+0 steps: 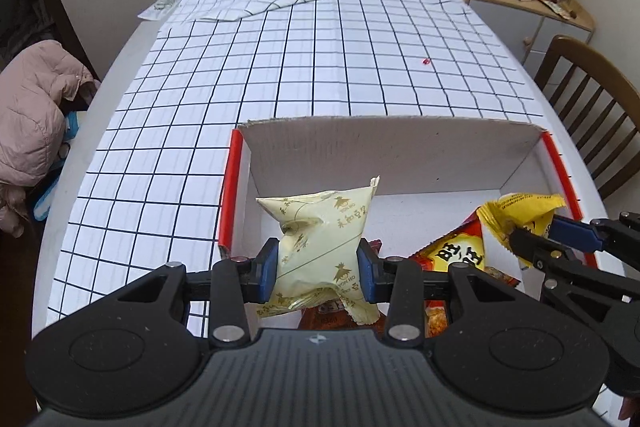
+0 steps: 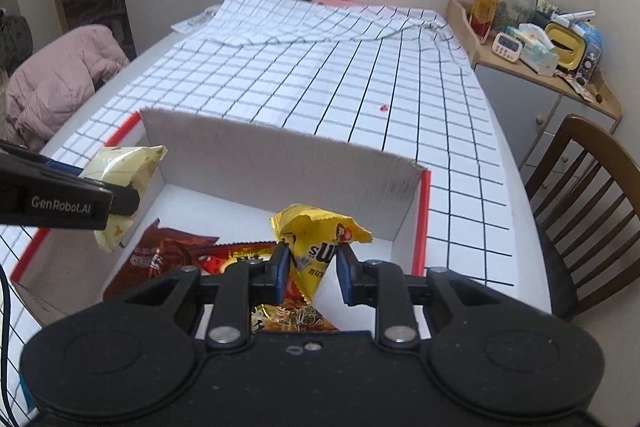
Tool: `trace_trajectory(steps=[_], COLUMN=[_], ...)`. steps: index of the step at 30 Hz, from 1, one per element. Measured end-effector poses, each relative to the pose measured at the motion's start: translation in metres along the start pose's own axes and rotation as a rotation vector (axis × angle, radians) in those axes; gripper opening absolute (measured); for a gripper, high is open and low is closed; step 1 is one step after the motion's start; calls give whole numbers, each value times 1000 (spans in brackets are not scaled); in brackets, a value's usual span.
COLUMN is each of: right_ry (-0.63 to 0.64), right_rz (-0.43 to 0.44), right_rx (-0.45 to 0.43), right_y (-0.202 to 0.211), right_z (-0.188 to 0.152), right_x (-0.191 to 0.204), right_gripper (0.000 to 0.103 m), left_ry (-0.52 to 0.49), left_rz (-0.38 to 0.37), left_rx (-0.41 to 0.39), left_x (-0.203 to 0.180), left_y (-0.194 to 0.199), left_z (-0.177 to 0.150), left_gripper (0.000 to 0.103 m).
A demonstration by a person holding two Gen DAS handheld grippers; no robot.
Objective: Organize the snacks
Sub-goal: 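Carry cream bag with left tool while right tool carries yellow bag into box, then open both tools to release the bags inside the red box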
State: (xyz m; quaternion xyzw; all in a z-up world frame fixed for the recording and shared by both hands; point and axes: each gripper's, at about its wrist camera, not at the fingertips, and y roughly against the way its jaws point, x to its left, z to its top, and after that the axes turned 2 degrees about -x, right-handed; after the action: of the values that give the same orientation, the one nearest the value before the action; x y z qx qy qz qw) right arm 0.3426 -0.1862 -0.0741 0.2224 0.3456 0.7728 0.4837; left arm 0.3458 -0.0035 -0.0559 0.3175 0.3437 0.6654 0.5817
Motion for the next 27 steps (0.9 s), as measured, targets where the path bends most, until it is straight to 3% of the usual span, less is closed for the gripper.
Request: trace_trajectory(steps=[14, 23, 27], right_ry=[15, -4, -20], right_rz=[52, 61, 60], right_rx=[51, 55, 51], right_y=[-19, -16, -11], right_z=[1, 0, -1], right_x=[0, 0, 0], right_gripper=[26, 32, 38], left_ry=[-58, -54, -28], left_rz=[11, 5, -6], left_rx=[73, 68, 60], left_x=[-18, -17, -11], left_y=[-36, -34, -28], left_z=[-6, -5, -6], left_gripper=[39, 40, 47])
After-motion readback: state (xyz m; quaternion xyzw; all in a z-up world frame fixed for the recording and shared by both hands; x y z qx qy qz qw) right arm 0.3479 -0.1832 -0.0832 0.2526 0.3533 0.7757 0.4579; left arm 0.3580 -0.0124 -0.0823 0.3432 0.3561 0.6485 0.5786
